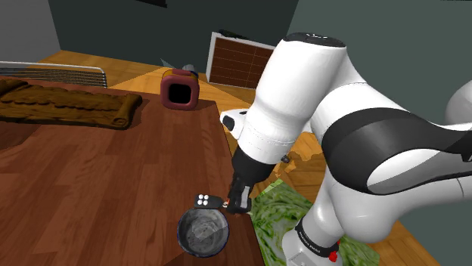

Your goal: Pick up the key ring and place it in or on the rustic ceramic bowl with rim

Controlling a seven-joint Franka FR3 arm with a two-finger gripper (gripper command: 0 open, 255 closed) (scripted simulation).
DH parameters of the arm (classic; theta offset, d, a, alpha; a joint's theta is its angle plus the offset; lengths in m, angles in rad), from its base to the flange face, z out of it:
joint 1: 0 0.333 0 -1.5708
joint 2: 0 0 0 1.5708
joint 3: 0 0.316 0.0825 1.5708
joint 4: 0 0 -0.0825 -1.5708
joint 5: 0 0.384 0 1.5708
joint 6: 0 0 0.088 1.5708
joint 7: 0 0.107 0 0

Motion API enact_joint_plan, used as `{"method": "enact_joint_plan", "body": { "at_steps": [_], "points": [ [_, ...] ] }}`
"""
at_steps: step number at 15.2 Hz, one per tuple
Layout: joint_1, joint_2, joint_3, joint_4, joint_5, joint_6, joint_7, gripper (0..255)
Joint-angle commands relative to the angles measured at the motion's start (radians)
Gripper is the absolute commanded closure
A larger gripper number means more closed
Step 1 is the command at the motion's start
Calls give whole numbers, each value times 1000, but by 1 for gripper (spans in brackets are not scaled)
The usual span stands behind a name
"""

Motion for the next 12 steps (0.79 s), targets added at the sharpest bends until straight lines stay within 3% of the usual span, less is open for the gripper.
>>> {"method": "enact_joint_plan", "body": {
  "at_steps": [1, 7, 12],
  "points": [
    [3, 1, 7, -24, 6, 26, 0, 255],
    [10, 21, 30, -92, 26, 114, 0, 255],
    [10, 22, 31, -95, 27, 117, 0, 255]
  ]
}}
